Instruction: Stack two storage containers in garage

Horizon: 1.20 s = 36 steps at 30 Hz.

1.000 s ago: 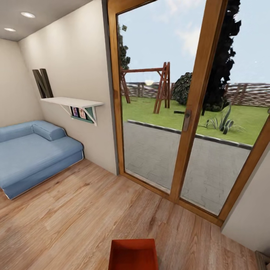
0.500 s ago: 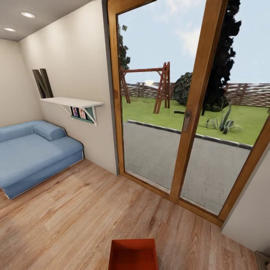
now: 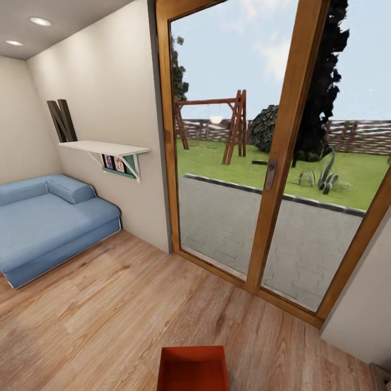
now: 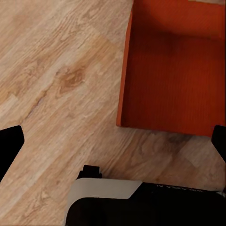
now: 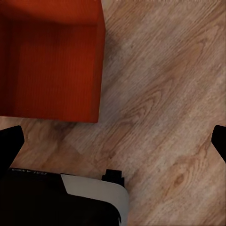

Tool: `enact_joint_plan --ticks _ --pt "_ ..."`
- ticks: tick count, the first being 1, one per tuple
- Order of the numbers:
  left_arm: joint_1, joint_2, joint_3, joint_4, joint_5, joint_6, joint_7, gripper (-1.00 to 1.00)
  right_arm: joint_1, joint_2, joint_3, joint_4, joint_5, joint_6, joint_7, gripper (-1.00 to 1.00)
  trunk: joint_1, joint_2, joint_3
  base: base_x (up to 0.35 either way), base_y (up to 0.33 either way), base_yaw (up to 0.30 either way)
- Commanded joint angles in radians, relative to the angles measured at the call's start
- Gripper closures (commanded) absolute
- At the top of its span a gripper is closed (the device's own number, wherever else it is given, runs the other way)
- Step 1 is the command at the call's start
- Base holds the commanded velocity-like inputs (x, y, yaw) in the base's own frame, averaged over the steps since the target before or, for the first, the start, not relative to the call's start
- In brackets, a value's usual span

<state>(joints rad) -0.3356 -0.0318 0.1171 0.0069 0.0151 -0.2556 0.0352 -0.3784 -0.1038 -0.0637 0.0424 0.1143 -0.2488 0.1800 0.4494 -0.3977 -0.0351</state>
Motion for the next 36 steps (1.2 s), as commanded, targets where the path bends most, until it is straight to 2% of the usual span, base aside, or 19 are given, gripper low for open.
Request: enact_joint_plan --ticks 1,2,3,5,6,7,8,10,12,13,16,20,23,27,36 --pt "-0.001 -0.005 0.005 -0.012 0.001 0.012 0.001 -1.0 -0.002 -0.001 -0.007 0.001 0.01 -0.007 0.001 -1.0 0.001 -0.002 -0.002 0.0 0.0 0.0" --pt "-0.003 -0.013 0.004 -0.044 -0.001 0.055 0.002 -1.0 -0.002 -0.001 -0.008 -0.013 0.01 -0.006 0.0 -1.0 0.001 -0.002 -0.002 0.0 0.0 0.0" --pt "-0.005 -0.027 0.003 -0.178 -0.001 0.224 0.007 -1.0 -0.007 -0.001 -0.009 -0.097 0.008 0.011 -0.003 -1.0 0.001 -0.002 -0.002 0.0 0.0 0.0" --pt "-0.006 -0.03 0.003 -0.241 -0.001 0.293 0.008 -1.0 -0.01 -0.001 -0.01 -0.137 0.006 0.026 -0.011 -1.0 0.001 -0.002 -0.002 0.0 0.0 0.0" --pt "-0.007 -0.034 0.003 -0.303 -0.001 0.352 0.008 -1.0 -0.015 -0.001 -0.01 -0.176 0.004 0.051 -0.026 -1.0 0.001 -0.002 -0.002 0.0 0.0 0.0" --pt "-0.007 -0.038 0.002 -0.362 -0.001 0.396 0.008 -1.0 -0.023 0.0 -0.012 -0.215 0.001 0.09 -0.044 -1.0 0.001 -0.002 -0.002 0.0 0.0 0.0" --pt "-0.014 -0.051 0.001 -0.479 -0.001 0.454 0.009 -1.0 -0.061 0.003 -0.014 -0.286 -0.001 0.201 -0.074 -1.0 0.004 -0.009 -0.006 0.0 0.0 0.0" --pt "-0.029 -0.069 0.001 -0.524 -0.002 0.472 0.009 -1.0 -0.1 0.01 -0.013 -0.309 -0.002 0.25 -0.084 -1.0 0.012 -0.023 -0.012 0.0 0.0 0.0" --pt "-0.04 -0.076 0.001 -0.535 -0.002 0.477 0.009 -1.0 -0.117 0.012 -0.014 -0.315 -0.002 0.264 -0.086 -1.0 0.012 -0.023 -0.012 0.0 0.0 0.0" --pt "-0.056 -0.083 0.001 -0.546 -0.001 0.483 0.003 -1.0 -0.146 0.014 -0.014 -0.32 -0.003 0.279 -0.089 -1.0 0.012 -0.023 -0.012 0.0 0.0 0.0" --pt "-0.066 -0.085 0.001 -0.552 -0.001 0.49 -0.002 -1.0 -0.167 0.015 -0.014 -0.324 -0.006 0.297 -0.091 -1.0 0.012 -0.023 -0.012 0.0 0.0 0.0" --pt "-0.081 -0.085 0.001 -0.553 -0.002 0.562 -0.01 -1.0 -0.183 0.016 -0.015 -0.324 -0.007 0.386 -0.091 -1.0 0.012 -0.023 -0.012 0.0 0.0 0.0" --pt "-0.085 -0.085 0.001 -0.553 -0.001 0.589 -0.011 -1.0 -0.189 0.019 -0.016 -0.324 -0.007 0.418 -0.091 -1.0 0.012 -0.023 -0.012 0.0 0.0 0.0" --pt "-0.087 -0.089 0.001 -0.549 -0.002 0.604 -0.018 -1.0 -0.191 0.022 -0.011 -0.321 -0.005 0.429 -0.082 -1.0 0.012 -0.023 -0.012 0.0 0.0 0.0" --pt "-0.088 -0.091 0.001 -0.529 -0.004 0.604 -0.023 -1.0 -0.188 0.022 -0.008 -0.314 -0.005 0.359 -0.074 -1.0 0.047 -0.086 -0.041 0.0 0.0 0.0"
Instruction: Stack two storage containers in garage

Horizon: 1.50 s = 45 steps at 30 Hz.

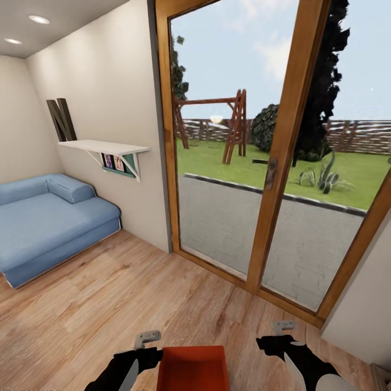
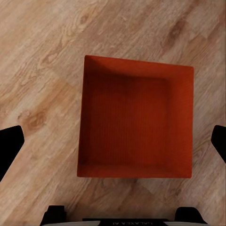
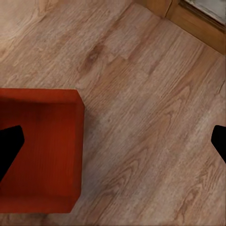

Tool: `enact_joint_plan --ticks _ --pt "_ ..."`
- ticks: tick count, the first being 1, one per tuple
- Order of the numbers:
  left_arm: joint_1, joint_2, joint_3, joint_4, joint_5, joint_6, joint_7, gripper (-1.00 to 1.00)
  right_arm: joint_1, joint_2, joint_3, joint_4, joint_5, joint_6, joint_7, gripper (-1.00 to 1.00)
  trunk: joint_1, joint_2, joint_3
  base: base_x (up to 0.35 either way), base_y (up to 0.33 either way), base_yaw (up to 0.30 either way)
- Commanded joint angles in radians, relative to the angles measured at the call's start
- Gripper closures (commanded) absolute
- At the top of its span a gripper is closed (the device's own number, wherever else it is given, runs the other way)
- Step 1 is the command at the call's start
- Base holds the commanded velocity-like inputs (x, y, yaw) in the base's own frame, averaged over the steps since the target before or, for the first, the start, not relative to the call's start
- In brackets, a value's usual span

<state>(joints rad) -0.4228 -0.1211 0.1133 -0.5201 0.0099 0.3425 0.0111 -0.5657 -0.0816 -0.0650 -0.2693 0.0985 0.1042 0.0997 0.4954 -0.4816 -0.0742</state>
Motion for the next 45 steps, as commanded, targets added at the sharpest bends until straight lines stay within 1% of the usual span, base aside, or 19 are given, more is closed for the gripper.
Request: enact_joint_plan --ticks 1,24,31,40,42,45 --pt "-0.001 -0.001 0.005 -0.002 0.001 0.005 0.001 -1.0 0.0 0.0 -0.007 -0.002 0.01 0.005 0.006 -1.0 0.004 -0.009 -0.007 0.0 0.0 0.0" --pt "-0.001 0.003 0.005 -0.002 0.0 0.004 0.001 -1.0 0.0 0.0 -0.008 0.002 0.009 0.004 0.007 -1.0 0.093 -0.17 -0.112 0.0 0.0 0.125" --pt "-0.001 0.003 0.005 -0.003 0.004 0.006 0.001 -1.0 0.003 0.0 -0.009 0.004 0.007 -0.011 0.006 -1.0 0.093 -0.17 -0.114 0.0 0.0 0.012" --pt "-0.001 0.002 0.005 -0.003 0.003 0.006 0.002 -1.0 0.003 0.0 -0.012 0.017 0.007 -0.012 0.007 -1.0 0.093 -0.17 -0.115 0.0 0.0 -0.232" --pt "-0.001 0.002 0.005 -0.003 0.003 0.006 0.002 -1.0 0.003 0.0 -0.012 0.018 0.007 -0.012 0.008 -1.0 0.1 -0.184 -0.122 0.0 0.0 -0.261" --pt "-0.001 0.003 0.005 -0.003 0.003 0.006 0.003 -1.0 0.003 0.0 -0.011 0.018 0.008 -0.012 0.007 -1.0 0.1 -0.184 -0.123 0.0 0.0 -0.098"
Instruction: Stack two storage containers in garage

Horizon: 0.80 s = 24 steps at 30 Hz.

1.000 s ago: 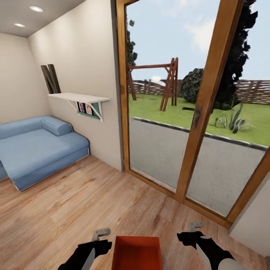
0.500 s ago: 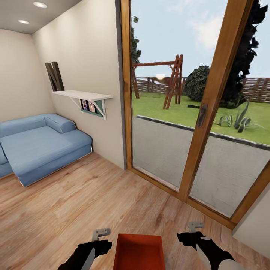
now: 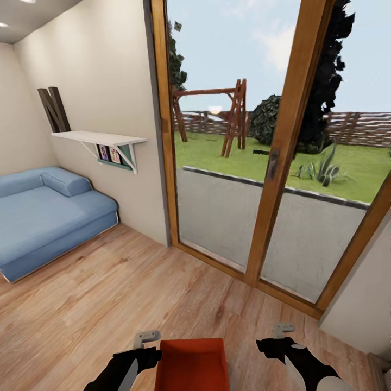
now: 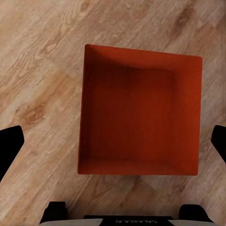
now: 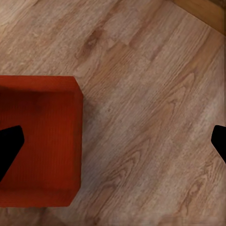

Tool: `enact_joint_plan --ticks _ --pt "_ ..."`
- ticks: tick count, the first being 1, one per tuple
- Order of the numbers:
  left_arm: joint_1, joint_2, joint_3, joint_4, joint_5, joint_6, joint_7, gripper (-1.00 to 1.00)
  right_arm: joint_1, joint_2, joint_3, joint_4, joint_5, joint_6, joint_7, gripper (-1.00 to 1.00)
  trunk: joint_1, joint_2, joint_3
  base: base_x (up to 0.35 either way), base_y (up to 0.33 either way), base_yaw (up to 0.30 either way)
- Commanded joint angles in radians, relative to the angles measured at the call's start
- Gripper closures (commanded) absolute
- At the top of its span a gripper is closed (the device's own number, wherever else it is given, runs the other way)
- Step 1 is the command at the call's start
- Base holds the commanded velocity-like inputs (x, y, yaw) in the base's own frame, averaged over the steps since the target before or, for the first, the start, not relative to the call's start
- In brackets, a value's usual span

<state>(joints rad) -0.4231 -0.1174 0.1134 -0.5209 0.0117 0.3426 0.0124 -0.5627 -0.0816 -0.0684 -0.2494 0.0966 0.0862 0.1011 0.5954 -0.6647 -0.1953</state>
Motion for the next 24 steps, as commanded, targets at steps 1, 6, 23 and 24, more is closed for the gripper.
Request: enact_joint_plan --ticks 1,6,23,24 --pt "0.0 0.0 0.005 -0.002 0.002 0.006 0.001 -1.0 0.0 0.0 -0.007 -0.003 0.01 0.006 0.006 -1.0 0.0 -0.001 -0.002 0.0 0.0 -0.045" --pt "0.0 0.0 0.005 -0.002 0.002 0.006 0.001 -1.0 0.0 0.0 -0.006 -0.002 0.011 0.006 0.005 -1.0 0.0 -0.001 -0.004 0.0 0.0 -0.018" --pt "0.0 0.002 0.005 -0.002 -0.001 0.003 0.009 -1.0 0.0 0.0 -0.004 -0.002 0.013 0.007 0.006 -1.0 0.05 -0.092 -0.072 0.0 0.0 0.011" --pt "0.0 0.003 0.005 -0.002 -0.002 0.003 0.011 -1.0 0.0 0.0 -0.004 -0.002 0.013 0.007 0.006 -1.0 0.054 -0.099 -0.076 0.0 0.0 0.059"
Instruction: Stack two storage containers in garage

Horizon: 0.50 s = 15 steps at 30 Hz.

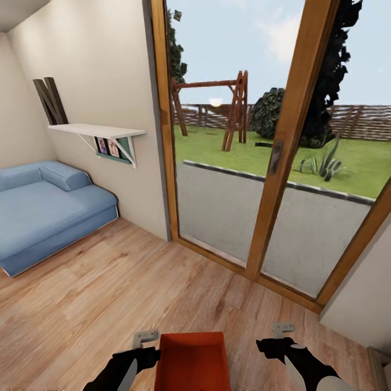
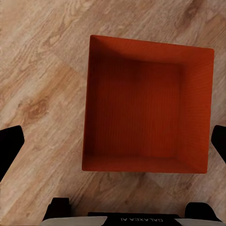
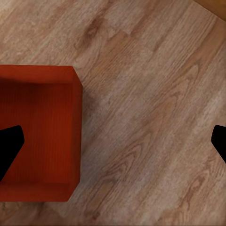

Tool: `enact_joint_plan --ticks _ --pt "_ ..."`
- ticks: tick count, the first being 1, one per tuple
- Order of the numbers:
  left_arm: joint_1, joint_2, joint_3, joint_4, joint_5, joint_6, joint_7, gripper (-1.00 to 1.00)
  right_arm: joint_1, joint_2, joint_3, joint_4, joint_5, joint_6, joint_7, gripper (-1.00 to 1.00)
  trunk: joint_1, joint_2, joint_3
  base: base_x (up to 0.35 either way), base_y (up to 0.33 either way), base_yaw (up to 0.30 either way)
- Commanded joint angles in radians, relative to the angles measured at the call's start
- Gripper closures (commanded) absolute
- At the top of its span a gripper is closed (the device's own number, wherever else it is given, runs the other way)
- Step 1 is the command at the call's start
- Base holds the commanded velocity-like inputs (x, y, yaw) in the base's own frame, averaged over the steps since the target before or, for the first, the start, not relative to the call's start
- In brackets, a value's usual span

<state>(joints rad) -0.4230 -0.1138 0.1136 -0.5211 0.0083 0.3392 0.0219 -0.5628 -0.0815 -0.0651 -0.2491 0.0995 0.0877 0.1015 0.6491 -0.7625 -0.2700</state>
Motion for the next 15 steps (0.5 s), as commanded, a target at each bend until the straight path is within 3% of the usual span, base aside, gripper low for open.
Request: enact_joint_plan --ticks 1,15 --pt "0.0 0.0 0.005 -0.002 0.0 0.006 0.002 -1.0 0.0 0.0 -0.007 -0.002 0.011 0.006 0.006 -1.0 0.004 -0.008 -0.006 0.0 0.0 0.061" --pt "0.0 0.004 0.006 -0.003 -0.001 0.004 0.003 -1.0 0.0 0.0 -0.007 0.0 0.011 0.005 0.006 -1.0 0.058 -0.106 -0.072 0.0 0.0 0.066"
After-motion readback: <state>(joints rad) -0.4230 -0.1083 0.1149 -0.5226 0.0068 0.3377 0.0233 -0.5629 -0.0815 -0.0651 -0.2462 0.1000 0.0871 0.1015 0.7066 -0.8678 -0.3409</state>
